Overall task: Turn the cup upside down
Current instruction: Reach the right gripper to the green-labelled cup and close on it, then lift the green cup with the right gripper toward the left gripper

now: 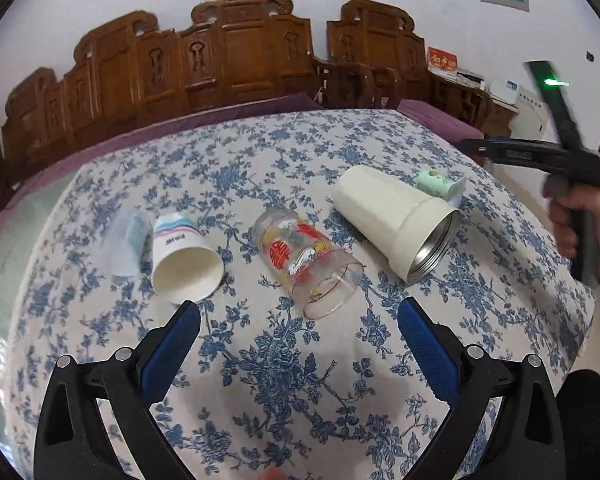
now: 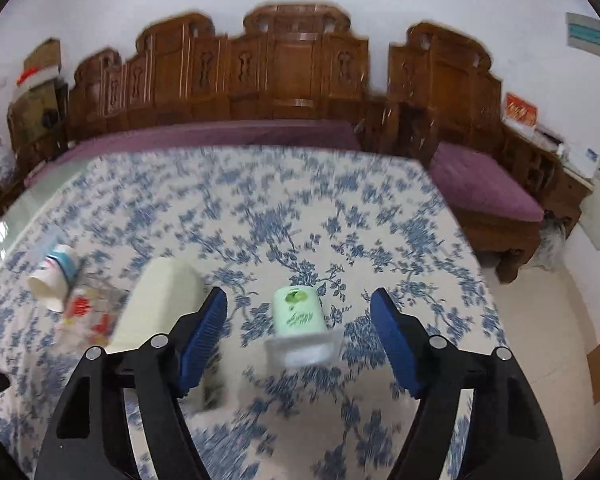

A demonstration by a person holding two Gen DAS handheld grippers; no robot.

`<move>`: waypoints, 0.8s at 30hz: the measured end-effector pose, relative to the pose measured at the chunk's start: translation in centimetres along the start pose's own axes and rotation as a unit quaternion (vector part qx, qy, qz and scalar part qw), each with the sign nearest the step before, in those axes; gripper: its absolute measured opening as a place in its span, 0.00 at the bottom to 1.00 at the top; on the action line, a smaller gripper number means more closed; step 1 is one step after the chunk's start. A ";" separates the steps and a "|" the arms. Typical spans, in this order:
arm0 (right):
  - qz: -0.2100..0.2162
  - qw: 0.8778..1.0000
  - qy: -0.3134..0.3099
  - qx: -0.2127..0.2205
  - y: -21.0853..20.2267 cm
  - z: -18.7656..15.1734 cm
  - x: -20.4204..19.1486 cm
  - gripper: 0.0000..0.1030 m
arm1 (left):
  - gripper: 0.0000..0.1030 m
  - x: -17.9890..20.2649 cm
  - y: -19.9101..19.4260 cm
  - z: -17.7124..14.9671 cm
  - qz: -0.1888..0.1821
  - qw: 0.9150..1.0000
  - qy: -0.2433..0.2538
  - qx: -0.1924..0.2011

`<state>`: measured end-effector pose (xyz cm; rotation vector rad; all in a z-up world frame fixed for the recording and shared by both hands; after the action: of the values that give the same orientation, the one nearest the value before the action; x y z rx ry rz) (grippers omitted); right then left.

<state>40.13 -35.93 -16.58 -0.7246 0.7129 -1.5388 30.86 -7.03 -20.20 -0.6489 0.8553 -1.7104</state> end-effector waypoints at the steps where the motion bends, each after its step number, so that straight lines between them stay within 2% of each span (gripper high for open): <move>1: 0.001 1.000 -0.004 -0.016 1.2 0.2 0.1 0.70 | 0.92 0.0 0.3 -0.1 -0.003 1.000 -0.002 -0.002; 4: 0.002 0.997 -0.014 -0.077 5.5 0.4 0.3 0.66 | 0.92 0.4 1.0 -0.3 -0.014 1.000 -0.002 -0.007; 8: 0.016 0.990 -0.022 -0.140 8.8 -0.6 -0.3 0.62 | 0.92 1.1 1.1 -0.5 -0.034 0.999 -0.002 -0.011; 10: 0.008 0.987 -0.034 -0.160 9.6 -1.3 -0.4 0.51 | 0.92 1.3 1.0 -0.7 -0.039 0.999 0.000 -0.012; 11: 0.007 0.986 -0.034 -0.161 9.6 -1.6 -0.4 0.48 | 0.92 1.4 0.9 -0.8 -0.039 0.999 0.001 -0.013; 16: 0.023 0.989 -0.020 -0.145 7.3 -2.2 -0.4 0.47 | 0.92 1.1 0.0 -1.3 -0.035 0.999 -0.004 -0.011; 24: 0.056 0.992 -0.023 -0.112 -0.4 -5.7 -3.3 0.47 | 0.92 0.8 -3.7 -2.2 -0.020 1.000 -0.013 0.002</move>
<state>35.69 -32.42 -19.92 -0.8692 0.8871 -1.3486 26.77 -6.65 -18.52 -0.6883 0.8245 -1.7363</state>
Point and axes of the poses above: each gripper's, at about its wrist camera, not at the fingertips, and y roughly the way its jaws point, x to its right, z to its top, the point moved 10 cm from there along y, roughly the way its jaws point, and after that the axes turned 8 degrees about -x, right-handed, at the moved point
